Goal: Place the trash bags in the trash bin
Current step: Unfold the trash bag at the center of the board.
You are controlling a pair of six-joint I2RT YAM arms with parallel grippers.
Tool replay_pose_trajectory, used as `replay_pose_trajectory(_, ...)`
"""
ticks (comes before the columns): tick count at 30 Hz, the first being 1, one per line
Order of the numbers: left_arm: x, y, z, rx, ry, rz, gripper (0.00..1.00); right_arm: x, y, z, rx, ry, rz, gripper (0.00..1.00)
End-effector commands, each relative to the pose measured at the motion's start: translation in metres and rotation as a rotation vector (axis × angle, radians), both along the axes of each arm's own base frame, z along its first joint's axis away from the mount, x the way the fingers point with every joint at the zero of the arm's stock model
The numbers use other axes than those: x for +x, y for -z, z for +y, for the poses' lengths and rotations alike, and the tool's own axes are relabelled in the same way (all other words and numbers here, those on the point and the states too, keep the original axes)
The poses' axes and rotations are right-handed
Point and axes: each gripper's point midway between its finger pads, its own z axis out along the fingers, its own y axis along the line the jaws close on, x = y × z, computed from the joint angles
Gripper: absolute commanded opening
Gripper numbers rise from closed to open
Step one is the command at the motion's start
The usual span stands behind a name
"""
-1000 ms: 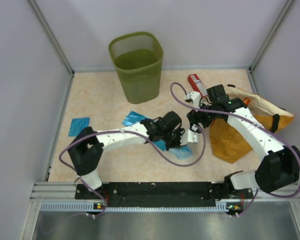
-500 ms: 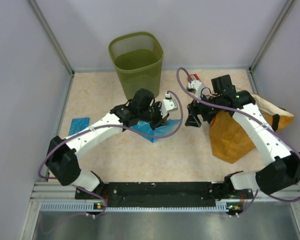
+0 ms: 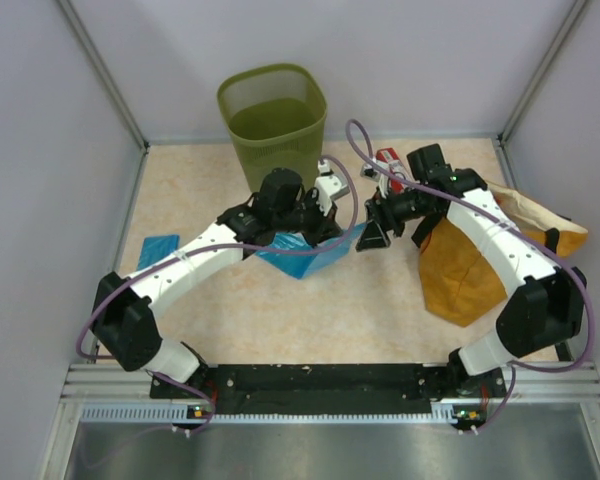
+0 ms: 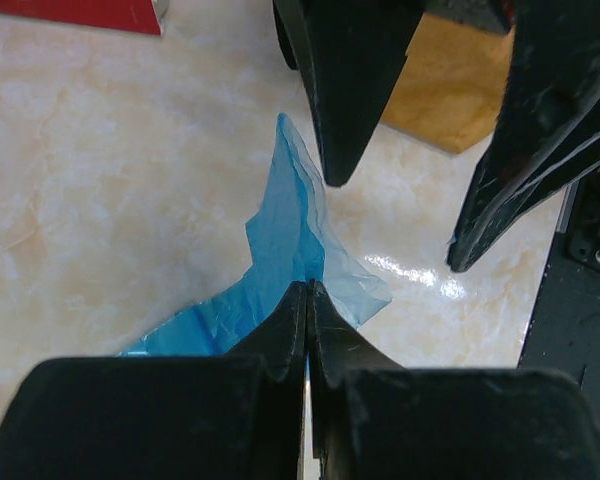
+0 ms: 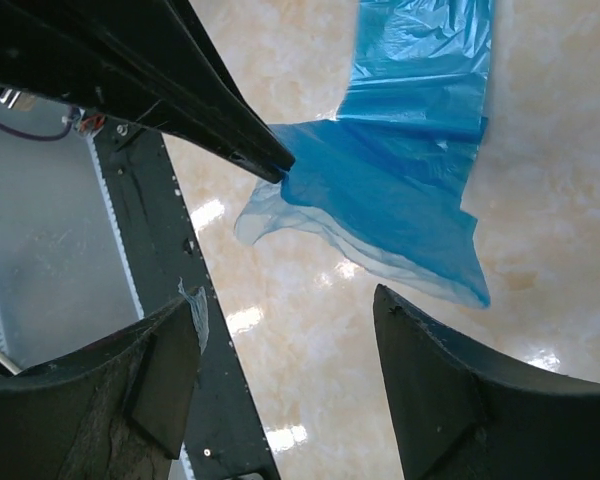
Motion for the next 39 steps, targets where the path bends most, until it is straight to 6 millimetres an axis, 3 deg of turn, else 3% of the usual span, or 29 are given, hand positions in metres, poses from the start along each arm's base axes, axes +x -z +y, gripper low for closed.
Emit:
replay_pose_trajectory(1,0.006,-0.057,-0.012,-0.154,-0.02,-0.053,0.0,0.01,-0.019,0.009,0.09,-0.013,-0.034,0.67)
replay_pose_trajectory(11,0.007,-0.055,-0.017,-0.171,-0.024,-0.018,0.0,0.023,-0.02,0.02,0.122,0.039,-0.047,0.65)
replay_pose_trajectory(17,0.005,-0.057,-0.018,-0.185,-0.015,-0.008,0.0,0.022,-0.012,0.034,0.107,0.023,-0.045,0.53)
replay_pose_trajectory(19,0.003,-0.058,-0.019,-0.189,-0.005,-0.006,0.0,0.023,-0.01,0.037,0.104,0.019,-0.046,0.41)
replay_pose_trajectory(22,0.0,-0.058,-0.019,-0.192,0.007,-0.009,0.0,0.025,-0.007,0.037,0.097,0.02,-0.049,0.1)
replay_pose_trajectory(24,-0.002,-0.058,-0.016,-0.189,0.017,-0.02,0.0,0.026,-0.002,0.033,0.074,0.029,-0.065,0.0)
replay_pose_trajectory(28,-0.008,-0.058,-0.008,-0.187,0.038,-0.03,0.0,0.024,0.01,0.017,0.006,0.049,-0.108,0.0)
replay_pose_trajectory(34,-0.001,-0.06,0.019,-0.163,0.04,-0.106,0.0,0.022,0.02,-0.016,-0.059,0.095,-0.136,0.0)
replay_pose_trajectory(39,0.001,-0.06,0.035,-0.137,0.041,-0.132,0.0,0.019,0.023,-0.031,-0.113,0.105,-0.182,0.0)
